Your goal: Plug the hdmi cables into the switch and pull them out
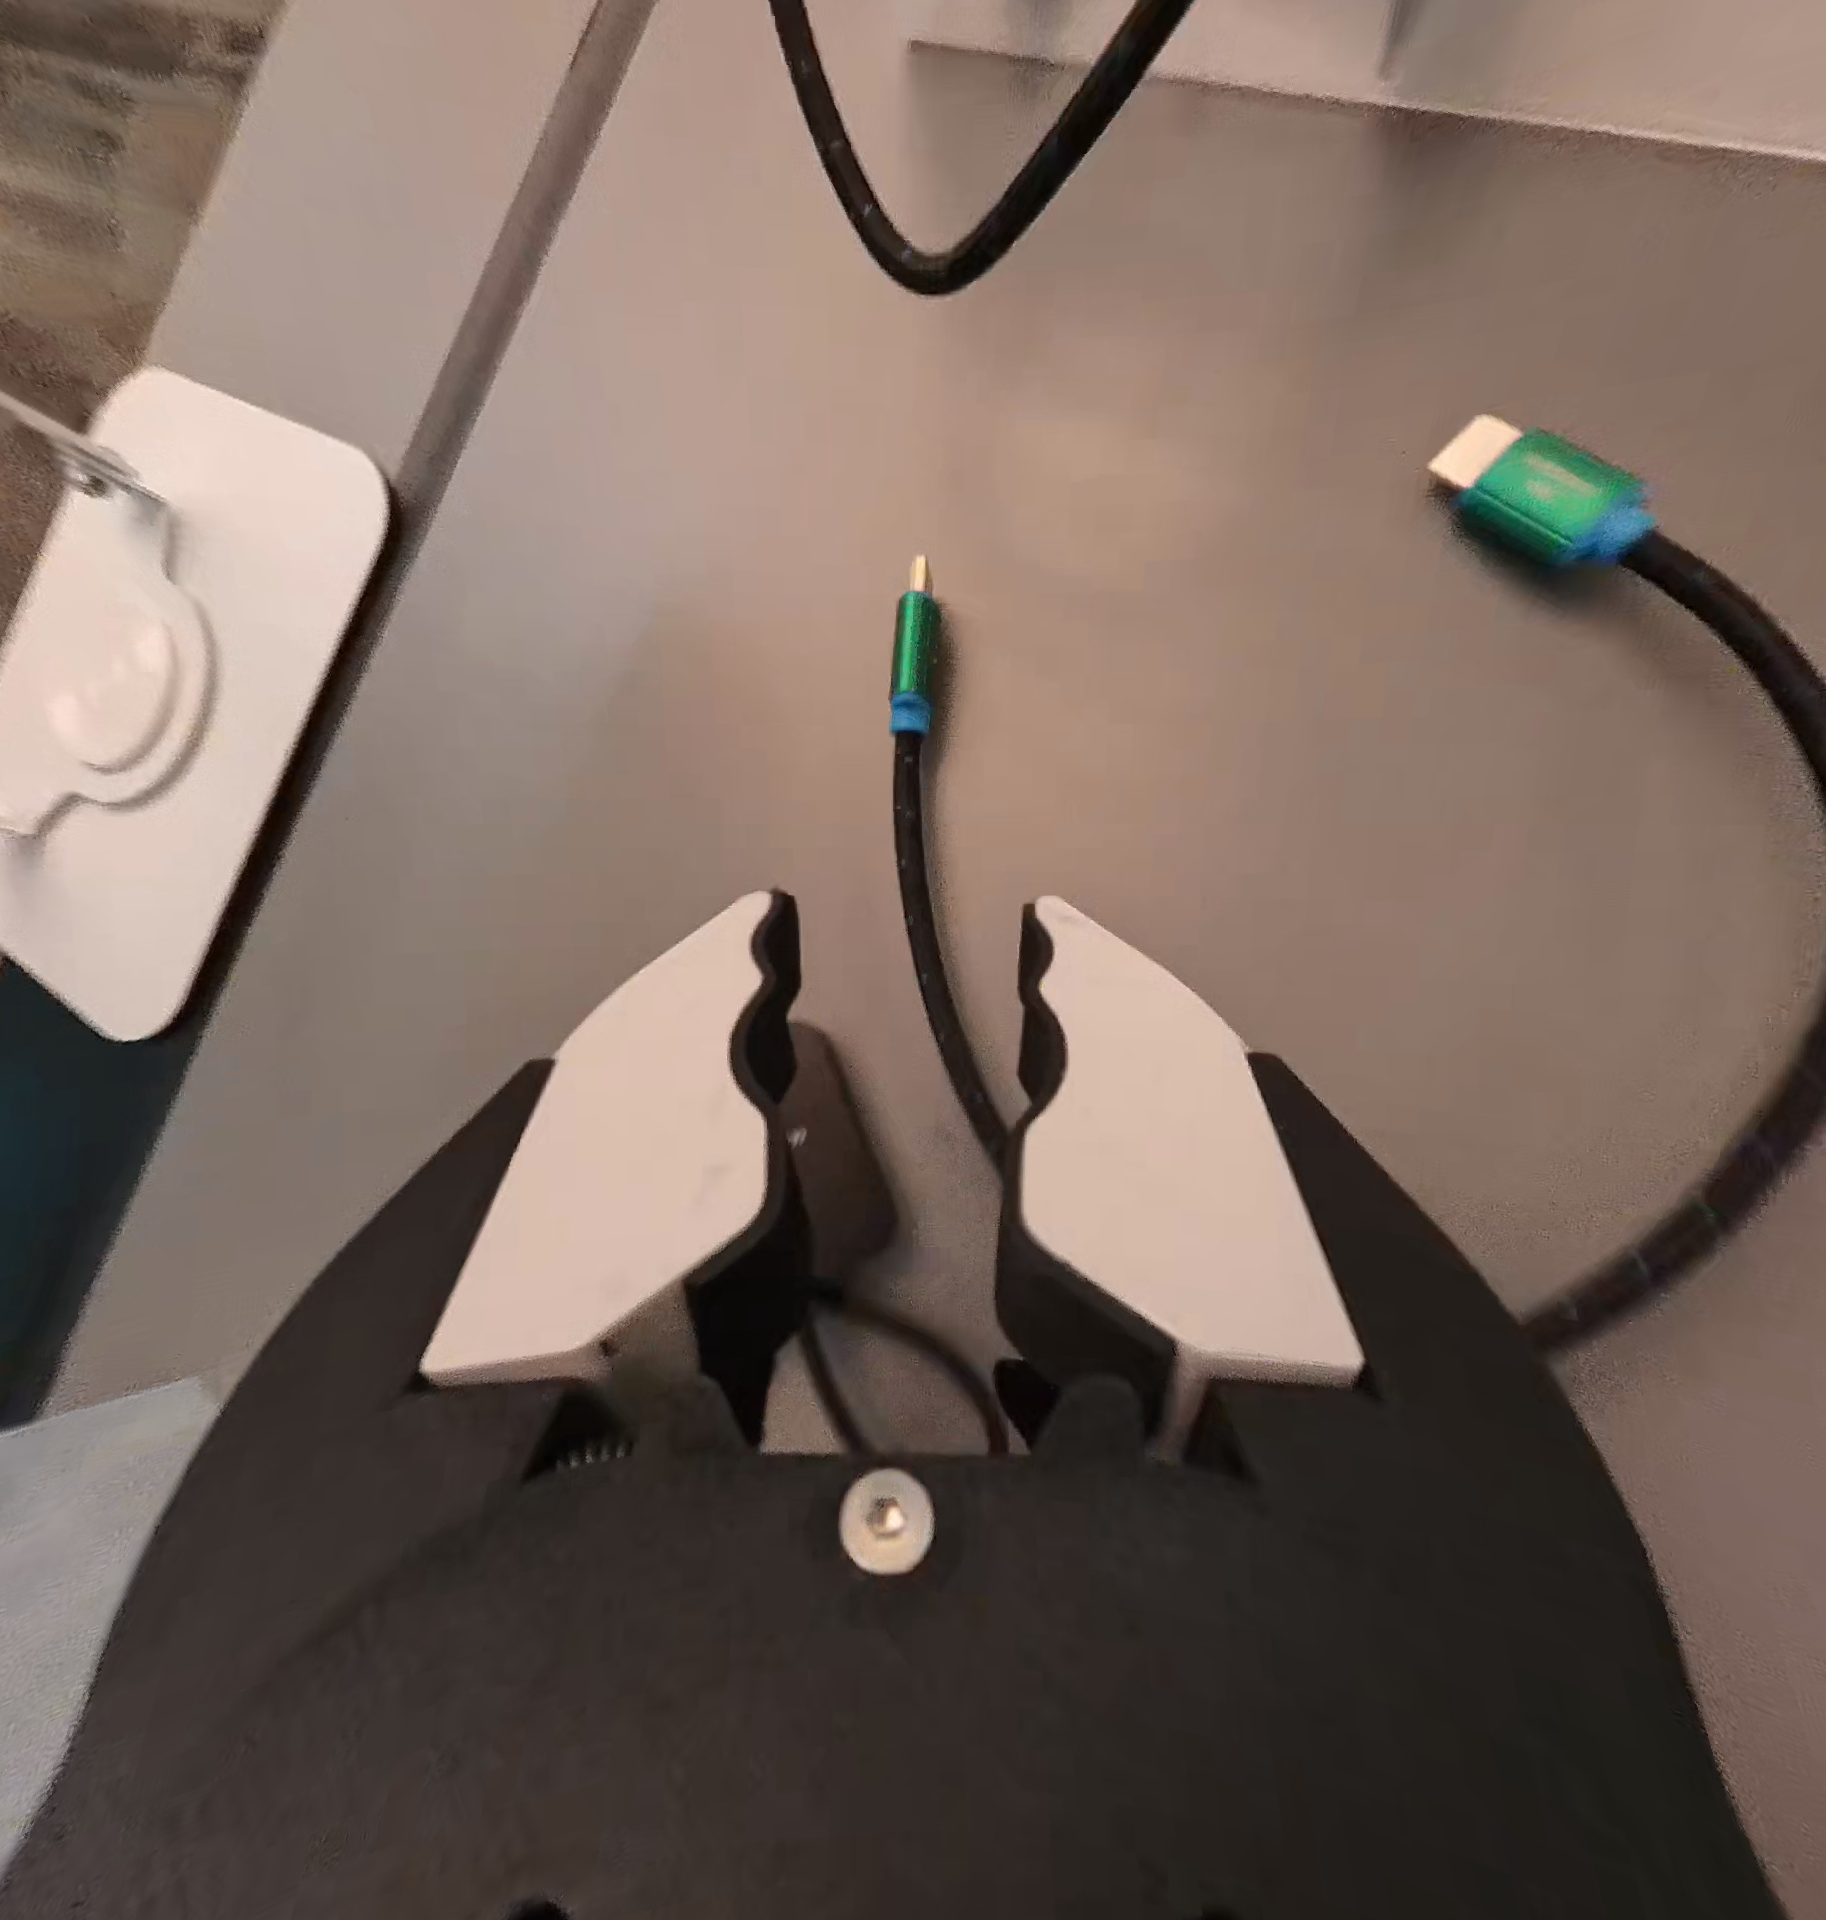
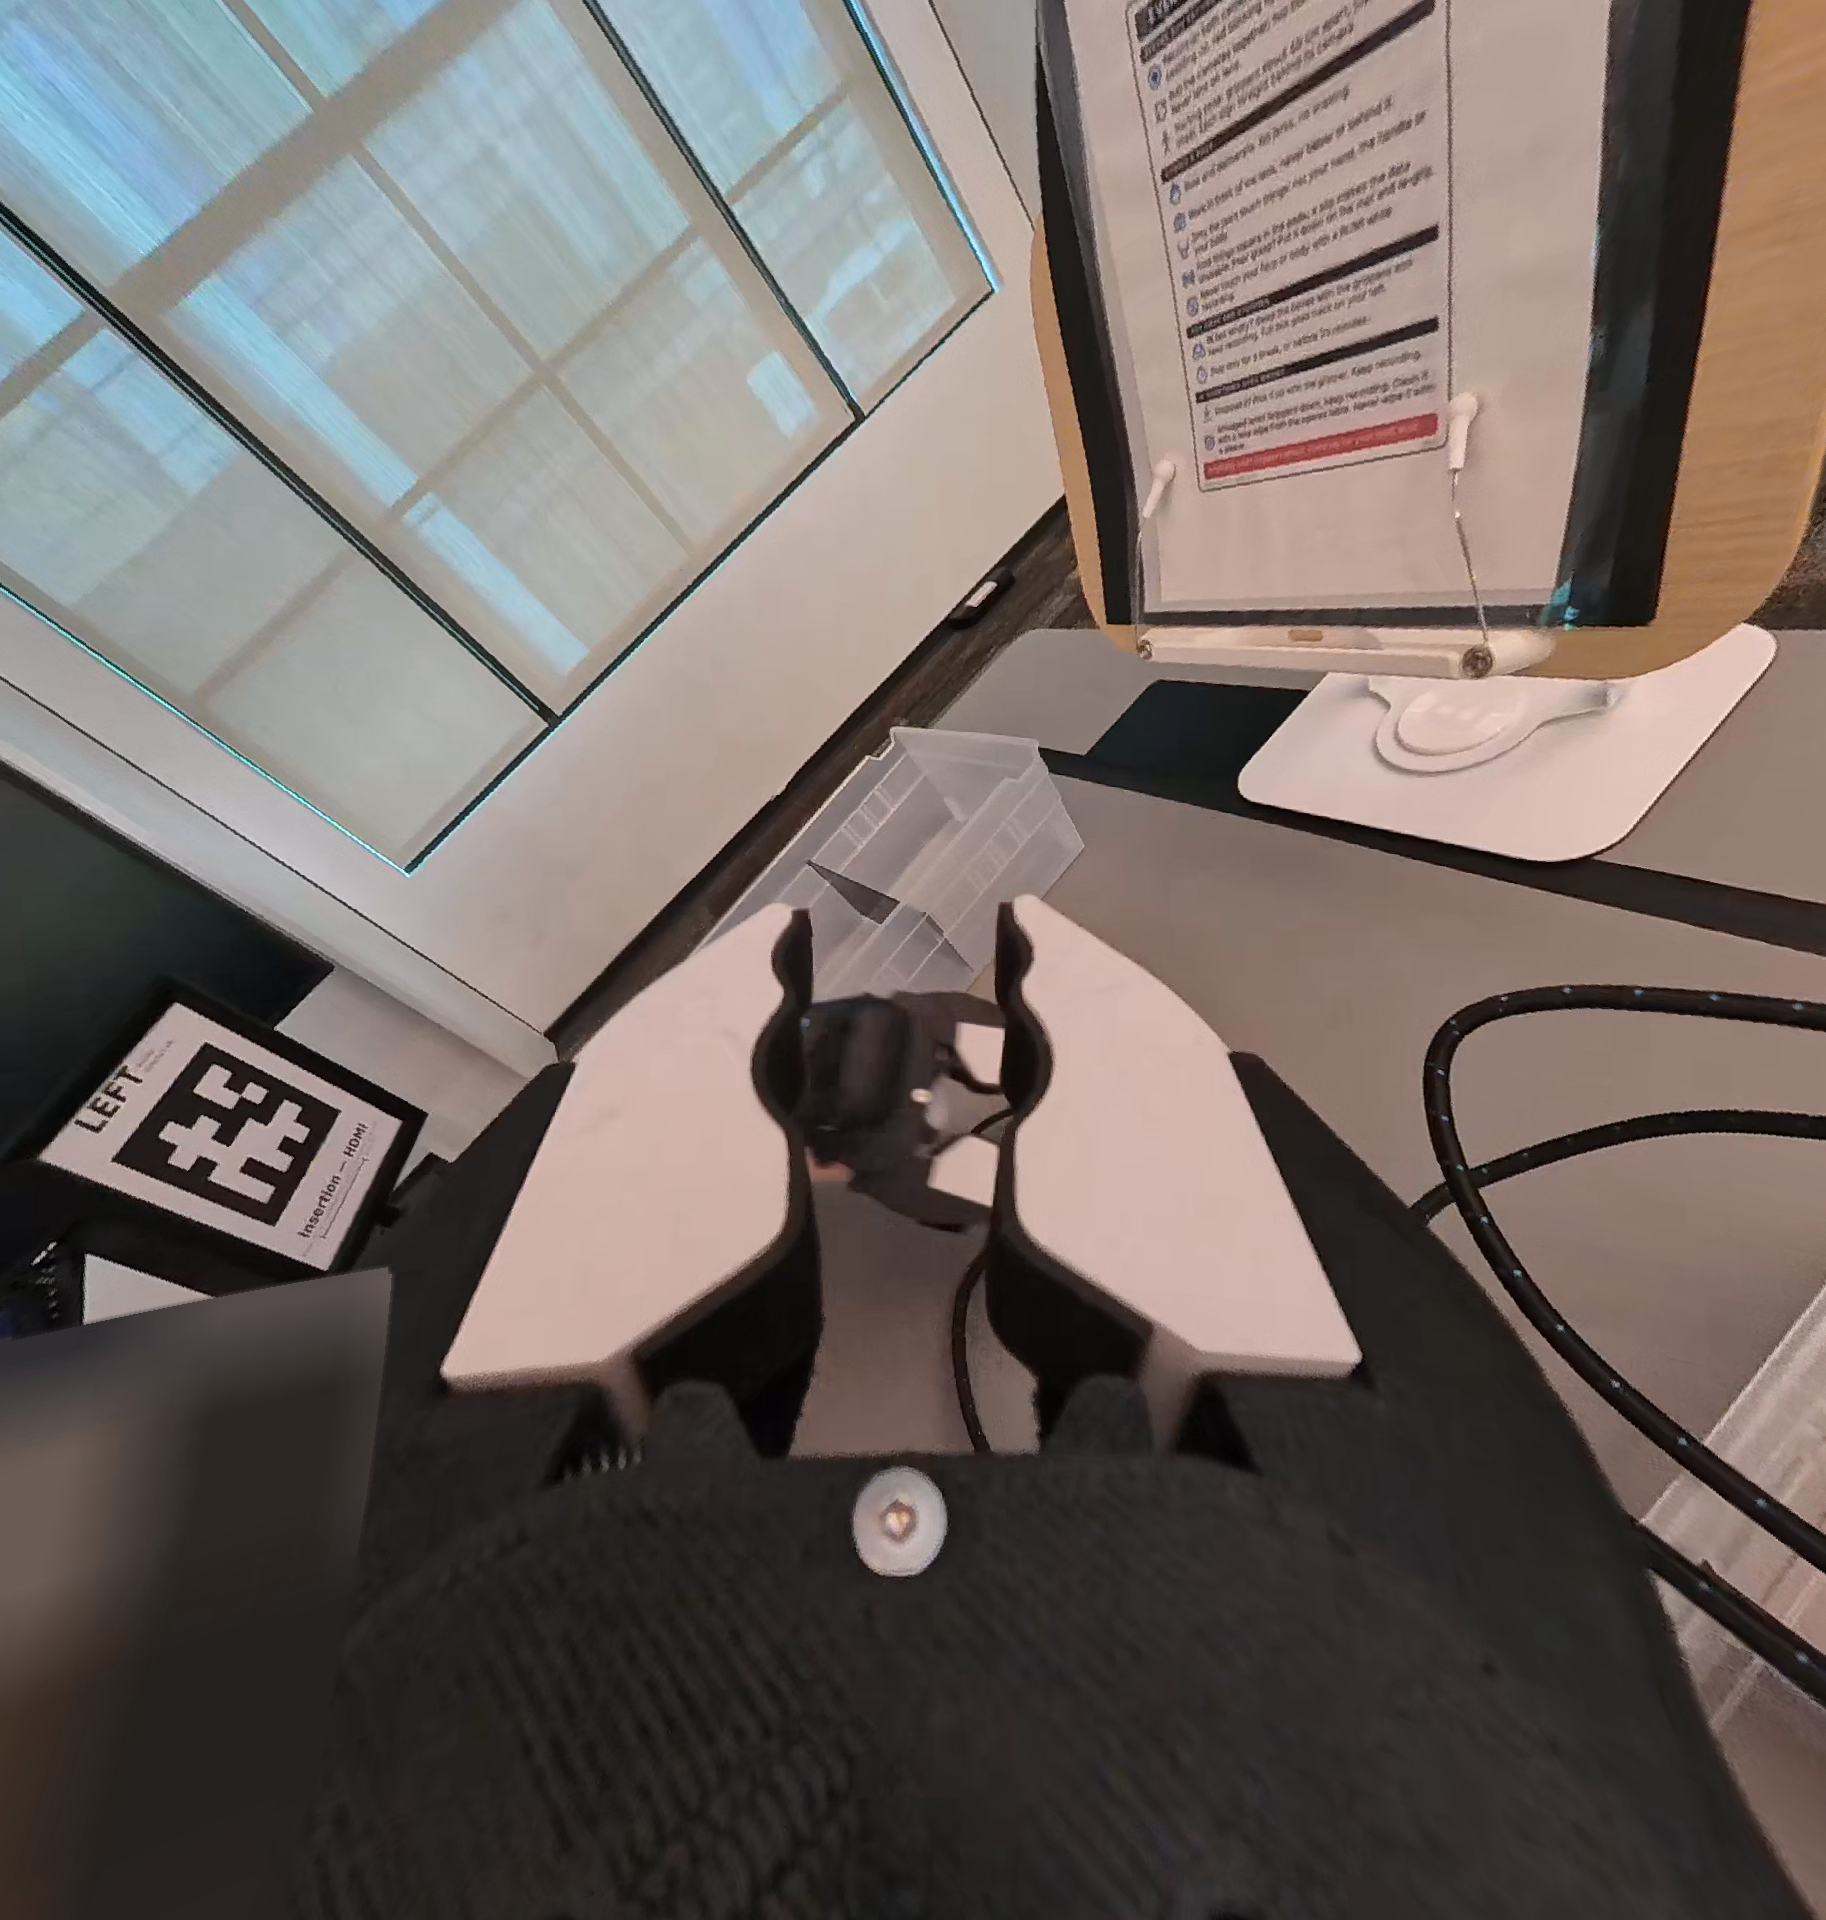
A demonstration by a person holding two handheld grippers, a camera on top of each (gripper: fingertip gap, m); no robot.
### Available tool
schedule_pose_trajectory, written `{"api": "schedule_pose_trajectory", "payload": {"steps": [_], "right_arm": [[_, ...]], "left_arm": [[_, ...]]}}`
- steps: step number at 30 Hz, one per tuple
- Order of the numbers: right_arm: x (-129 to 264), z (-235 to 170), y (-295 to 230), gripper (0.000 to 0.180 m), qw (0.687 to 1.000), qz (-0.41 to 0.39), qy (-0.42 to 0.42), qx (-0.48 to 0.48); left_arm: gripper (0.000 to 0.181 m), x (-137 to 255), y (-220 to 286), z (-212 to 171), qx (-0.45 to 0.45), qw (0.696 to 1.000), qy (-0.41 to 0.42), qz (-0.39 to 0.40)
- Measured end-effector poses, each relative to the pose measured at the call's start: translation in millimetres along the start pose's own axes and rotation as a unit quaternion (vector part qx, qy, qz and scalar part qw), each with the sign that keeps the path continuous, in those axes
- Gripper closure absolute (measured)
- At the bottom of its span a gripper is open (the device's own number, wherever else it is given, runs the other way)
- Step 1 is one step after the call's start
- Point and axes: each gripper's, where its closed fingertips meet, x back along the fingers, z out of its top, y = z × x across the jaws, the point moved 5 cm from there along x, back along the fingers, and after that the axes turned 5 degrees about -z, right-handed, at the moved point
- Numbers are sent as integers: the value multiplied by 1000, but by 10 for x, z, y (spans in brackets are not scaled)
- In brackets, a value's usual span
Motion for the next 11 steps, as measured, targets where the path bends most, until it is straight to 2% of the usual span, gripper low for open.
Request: {"api": "schedule_pose_trajectory", "payload": {"steps": [5, 11], "right_arm": [[102, 42, 15, 145, 1000, 0, 18, 3], [105, 57, 100, 144, 1000, 0, 20, -5]], "left_arm": [[138, -483, -77, 70, 9, 998, -54, 8], [154, -694, -107, 101, 12, 997, -76, 12]]}}
